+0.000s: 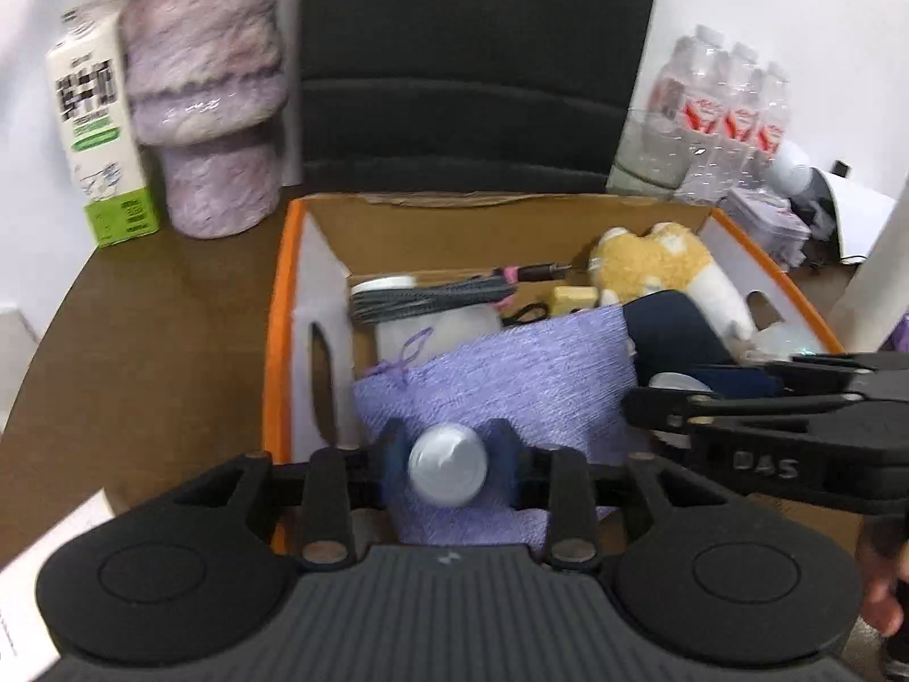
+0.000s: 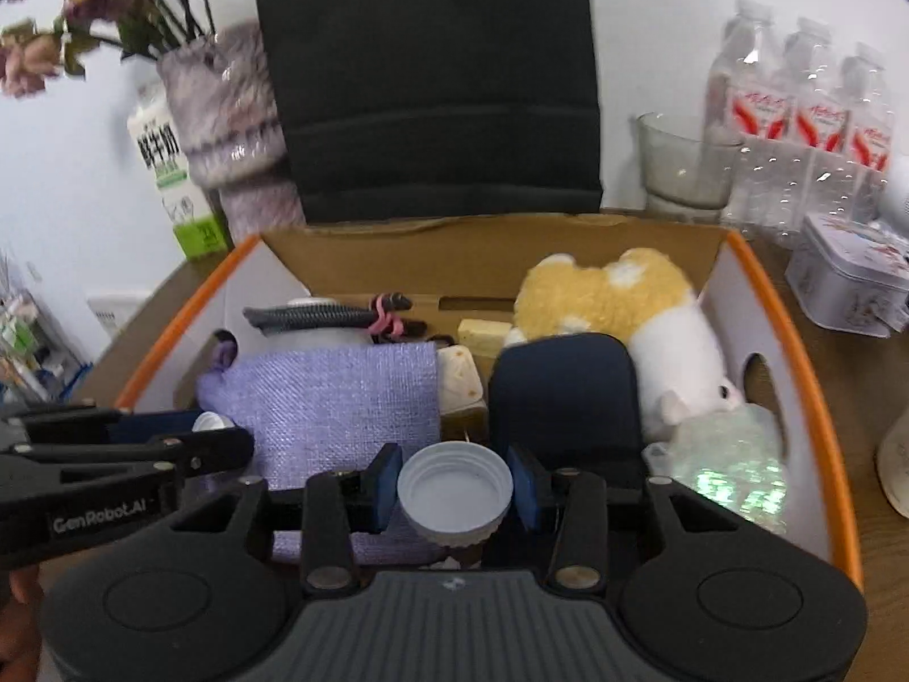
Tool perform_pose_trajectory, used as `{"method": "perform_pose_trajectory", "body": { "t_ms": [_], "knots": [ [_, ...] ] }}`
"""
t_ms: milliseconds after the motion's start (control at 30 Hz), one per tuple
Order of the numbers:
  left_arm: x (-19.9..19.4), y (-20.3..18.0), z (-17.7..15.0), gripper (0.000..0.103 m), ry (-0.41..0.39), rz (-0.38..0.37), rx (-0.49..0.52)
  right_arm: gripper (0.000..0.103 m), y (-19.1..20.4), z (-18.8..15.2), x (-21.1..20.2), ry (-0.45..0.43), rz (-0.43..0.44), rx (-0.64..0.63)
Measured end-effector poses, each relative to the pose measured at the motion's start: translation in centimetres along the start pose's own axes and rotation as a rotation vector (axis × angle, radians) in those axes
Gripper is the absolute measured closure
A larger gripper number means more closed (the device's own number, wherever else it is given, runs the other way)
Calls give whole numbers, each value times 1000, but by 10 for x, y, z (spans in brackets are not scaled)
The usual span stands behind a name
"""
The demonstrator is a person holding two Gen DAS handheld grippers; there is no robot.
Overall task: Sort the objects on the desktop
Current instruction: 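Open both tools to drop the caps into the red box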
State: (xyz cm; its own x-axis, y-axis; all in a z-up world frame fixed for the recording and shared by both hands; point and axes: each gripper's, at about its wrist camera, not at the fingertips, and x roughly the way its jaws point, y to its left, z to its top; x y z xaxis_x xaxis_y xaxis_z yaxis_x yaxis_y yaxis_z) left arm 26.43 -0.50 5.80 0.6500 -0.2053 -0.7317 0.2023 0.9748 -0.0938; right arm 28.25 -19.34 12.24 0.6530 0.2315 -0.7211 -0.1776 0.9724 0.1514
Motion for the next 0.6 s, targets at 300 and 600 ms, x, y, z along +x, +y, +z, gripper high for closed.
{"method": "perform_pose_trajectory", "body": {
  "t_ms": [300,600],
  "knots": [
    [-38,5,23,40,-44,-32,-66,37,5,16,-45,-102,-29,19],
    [-115,-11,-55,18,-113,-35,-138,25,24,-73,-134,-210,-50,-45]
  ]
}}
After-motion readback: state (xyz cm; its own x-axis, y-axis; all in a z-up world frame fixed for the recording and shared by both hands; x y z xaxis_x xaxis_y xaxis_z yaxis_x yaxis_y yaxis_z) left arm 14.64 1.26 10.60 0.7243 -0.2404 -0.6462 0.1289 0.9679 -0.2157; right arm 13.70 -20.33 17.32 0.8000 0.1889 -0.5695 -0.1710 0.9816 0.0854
